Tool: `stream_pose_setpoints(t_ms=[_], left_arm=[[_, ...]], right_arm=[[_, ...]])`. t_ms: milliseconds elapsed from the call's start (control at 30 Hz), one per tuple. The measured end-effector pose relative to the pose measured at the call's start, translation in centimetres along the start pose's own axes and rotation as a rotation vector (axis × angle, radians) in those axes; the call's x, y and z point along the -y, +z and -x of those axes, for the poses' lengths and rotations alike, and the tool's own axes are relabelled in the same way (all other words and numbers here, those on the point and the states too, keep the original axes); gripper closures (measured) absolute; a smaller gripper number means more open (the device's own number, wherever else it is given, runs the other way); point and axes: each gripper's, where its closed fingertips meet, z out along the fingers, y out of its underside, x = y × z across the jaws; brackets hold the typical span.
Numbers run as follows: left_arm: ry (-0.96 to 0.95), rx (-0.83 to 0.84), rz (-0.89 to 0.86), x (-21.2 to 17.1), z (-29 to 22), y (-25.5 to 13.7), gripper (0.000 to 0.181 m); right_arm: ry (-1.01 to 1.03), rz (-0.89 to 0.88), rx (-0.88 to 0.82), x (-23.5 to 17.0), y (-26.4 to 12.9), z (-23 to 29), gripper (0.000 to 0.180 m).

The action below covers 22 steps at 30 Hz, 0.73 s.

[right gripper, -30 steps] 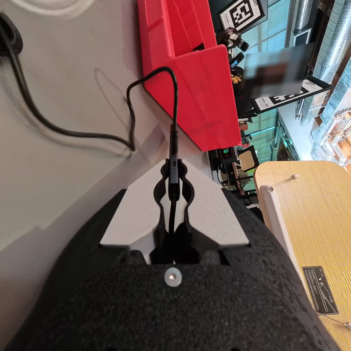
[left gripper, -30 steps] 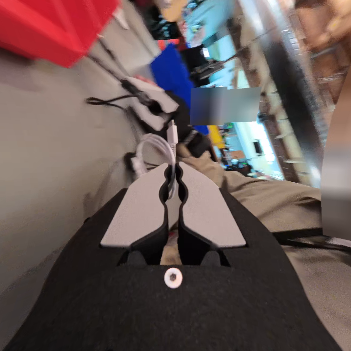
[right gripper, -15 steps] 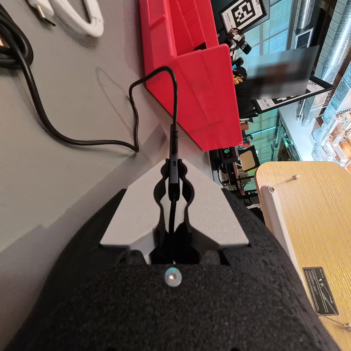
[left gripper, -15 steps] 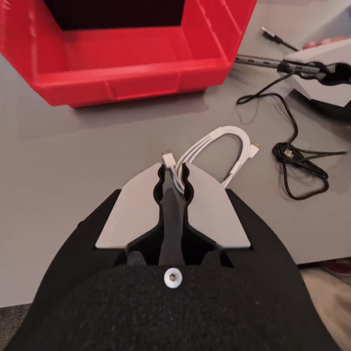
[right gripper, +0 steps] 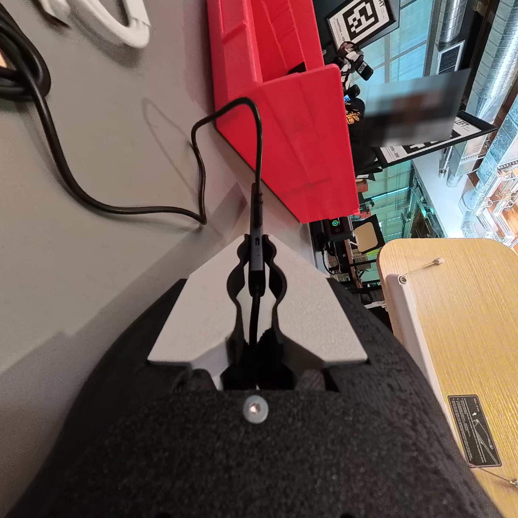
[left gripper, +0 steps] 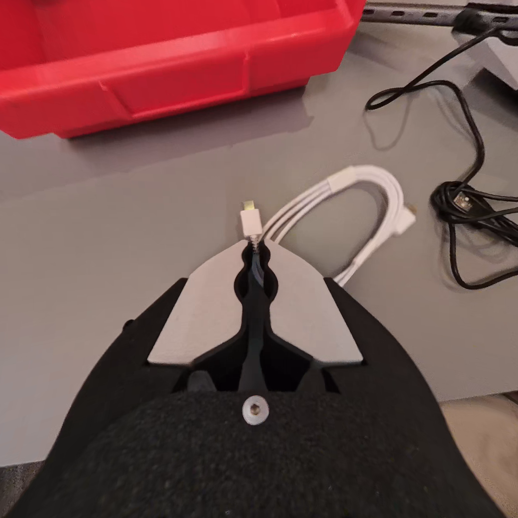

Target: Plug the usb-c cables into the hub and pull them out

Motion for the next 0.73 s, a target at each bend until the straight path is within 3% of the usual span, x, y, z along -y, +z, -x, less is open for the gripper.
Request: stream_pose_setpoints(t_ms=[33, 200, 367, 500, 633, 733], left_arm=[[0.023, -0.002, -0.019, 0.4, -0.1, -0.3, 0.177], [0.192, -0.007, -0.101, 3.0, -0.9, -2.0, 0.177], [0.352, -0.193, -0.071, 5.5, -5.2, -2.3, 0.177], [0.481, -0.336, -0.011, 8.5, -10.9, -2.6, 0.177], [0.566, -0.335, 0.101, 9.7, -14.3, 0.3, 0.177], [0.517, -0.318, 0.171, 9.6, -14.3, 3.1, 0.177]], right_arm=[[-0.001, 0.0, 0.0, 0.0, 0.0, 0.0, 0.171], [-0.009, -0.006, -0.012, 0.1, 0.0, -0.2, 0.171], [-0.059, -0.06, -0.099, 1.7, -0.5, -1.4, 0.171], [-0.179, 0.006, -0.13, 1.8, -0.2, -1.1, 0.171], [-0.205, 0.006, -0.145, 2.3, -0.2, -1.1, 0.171], [-0.196, -0.01, -0.169, 2.7, -0.5, -1.6, 0.17]])
